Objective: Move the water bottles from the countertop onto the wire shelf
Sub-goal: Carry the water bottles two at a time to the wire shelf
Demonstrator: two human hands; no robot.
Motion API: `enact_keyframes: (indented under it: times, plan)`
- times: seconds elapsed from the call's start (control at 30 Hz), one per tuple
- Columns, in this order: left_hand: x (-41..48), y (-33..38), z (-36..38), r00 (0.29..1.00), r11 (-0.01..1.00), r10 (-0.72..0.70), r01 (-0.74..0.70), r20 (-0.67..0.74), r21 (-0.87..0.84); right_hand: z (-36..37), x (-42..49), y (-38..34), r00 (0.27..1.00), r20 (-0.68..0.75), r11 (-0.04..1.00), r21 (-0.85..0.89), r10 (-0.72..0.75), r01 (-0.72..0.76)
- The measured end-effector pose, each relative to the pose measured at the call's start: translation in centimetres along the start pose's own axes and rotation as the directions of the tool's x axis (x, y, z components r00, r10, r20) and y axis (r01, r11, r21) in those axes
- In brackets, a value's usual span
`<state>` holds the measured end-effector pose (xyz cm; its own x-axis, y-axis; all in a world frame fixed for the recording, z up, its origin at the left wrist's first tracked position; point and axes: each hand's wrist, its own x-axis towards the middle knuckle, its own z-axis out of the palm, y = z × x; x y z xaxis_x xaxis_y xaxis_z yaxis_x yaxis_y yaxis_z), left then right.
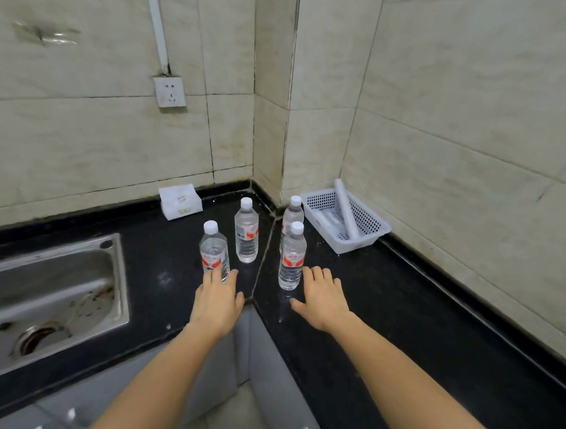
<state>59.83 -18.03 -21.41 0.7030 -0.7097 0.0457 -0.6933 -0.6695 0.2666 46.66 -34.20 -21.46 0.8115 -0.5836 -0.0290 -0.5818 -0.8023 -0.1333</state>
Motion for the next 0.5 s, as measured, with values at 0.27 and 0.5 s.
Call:
enact_keyframes:
  times: [0.27,0.5]
  plan:
    - [10.1,-7.0,-1.6,0.991,0.995,0.082,-0.075,-0.102,0.072,-0.9,8.7,-2.7,0.982,-0.124,0.989,-0.032,0.143,-0.148]
    - [16.7,-10.7,-2.1,0.979,0.977,0.205,-0.205,0.019,0.056,-2.1,14.2,-2.6,0.969,-0.055,0.966,-0.079,0.242,-0.246]
